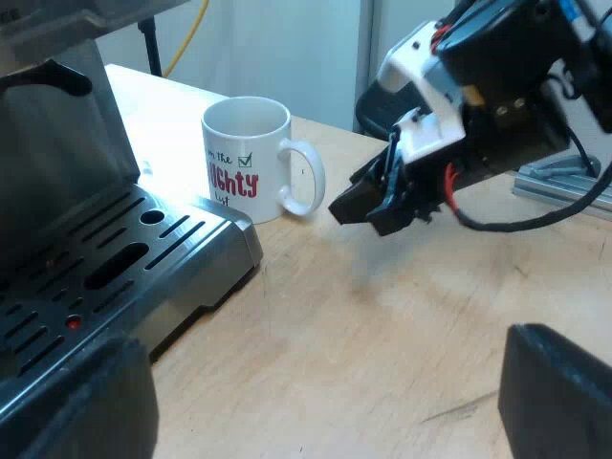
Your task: Remove mug from coffee machine
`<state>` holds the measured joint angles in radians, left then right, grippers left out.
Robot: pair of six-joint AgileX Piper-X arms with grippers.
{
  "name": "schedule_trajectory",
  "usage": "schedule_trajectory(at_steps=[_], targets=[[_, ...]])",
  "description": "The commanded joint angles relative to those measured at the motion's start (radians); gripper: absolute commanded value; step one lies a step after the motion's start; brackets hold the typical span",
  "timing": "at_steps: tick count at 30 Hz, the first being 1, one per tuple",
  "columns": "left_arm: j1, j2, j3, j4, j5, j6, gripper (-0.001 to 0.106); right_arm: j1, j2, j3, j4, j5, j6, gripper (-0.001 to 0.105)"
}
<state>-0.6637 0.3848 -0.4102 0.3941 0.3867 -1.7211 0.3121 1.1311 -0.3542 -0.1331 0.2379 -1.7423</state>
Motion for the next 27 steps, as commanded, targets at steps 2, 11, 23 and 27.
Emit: schedule_trajectory(at_steps=[2, 11, 23, 27], targets=[[-0.005, 0.001, -0.009, -0.003, -0.017, -0.008, 0.087, -0.003, -0.097, -0.02, 0.151, -0.023, -0.006, 0.045], [-0.005, 0.001, -0.009, -0.003, -0.089, -0.136, 0.087, -0.003, -0.308, -0.146, 0.554, -0.061, -0.006, 0.045], [0.003, 0.011, -0.175, 0.247, -0.268, -0.109, 0.087, -0.003, -0.361, -0.448, 0.94, -0.048, -0.083, 0.072], [0.037, 0.044, -0.217, 0.272, -0.283, -0.109, 0.087, -0.005, -0.361, -0.522, 0.961, -0.122, -0.087, 0.072]])
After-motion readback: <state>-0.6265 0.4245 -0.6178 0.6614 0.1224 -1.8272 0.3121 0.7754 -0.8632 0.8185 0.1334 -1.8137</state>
